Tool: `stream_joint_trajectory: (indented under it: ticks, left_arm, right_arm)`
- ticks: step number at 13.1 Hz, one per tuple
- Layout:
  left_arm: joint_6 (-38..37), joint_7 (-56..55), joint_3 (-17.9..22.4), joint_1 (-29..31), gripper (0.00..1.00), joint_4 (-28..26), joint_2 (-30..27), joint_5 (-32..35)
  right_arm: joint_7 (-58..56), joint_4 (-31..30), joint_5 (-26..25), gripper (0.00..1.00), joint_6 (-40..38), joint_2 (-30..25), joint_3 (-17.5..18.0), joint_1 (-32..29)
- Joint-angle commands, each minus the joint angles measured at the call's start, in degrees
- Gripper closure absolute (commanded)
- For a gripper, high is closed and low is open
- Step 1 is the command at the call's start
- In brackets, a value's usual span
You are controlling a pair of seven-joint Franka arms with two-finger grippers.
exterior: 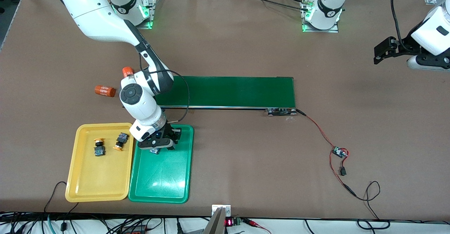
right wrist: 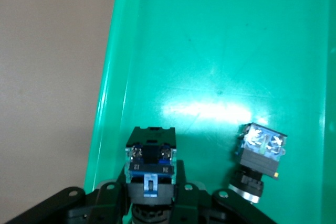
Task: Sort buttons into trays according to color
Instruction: 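Lower the button into the green tray and open the right gripper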
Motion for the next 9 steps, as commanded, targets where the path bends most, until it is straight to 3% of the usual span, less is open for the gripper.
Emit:
stream_joint_trajectory:
  ticks: [1, 2, 6, 9]
  left_arm:
    - [0.1, 0.9, -0.1, 0.3, 0.0, 0.9, 0.5, 0.1]
    - [0.1, 1.0, -0.1, 0.3, 0.0, 1.0, 0.6, 0.1]
    - [0.0, 1.0, -0.1, 0.3, 0.0, 1.0, 0.6, 0.1]
    - [0.0, 1.0, -0.1, 0.3, 0.0, 1.0, 0.6, 0.1]
  right_arm:
    - [-0.9, 0.7, -0.7, 0.12, 0.1, 0.1, -0.5, -0.3]
    - [-0.9, 0.7, -0.6, 0.0, 0.1, 0.0, -0.5, -1.1]
    - [-2.8, -0.9, -0.2, 0.0, -2.0, -3.1, -0.5, -2.3]
    - [-2.9, -1.7, -0.2, 0.0, -13.0, -8.5, -0.4, -3.1]
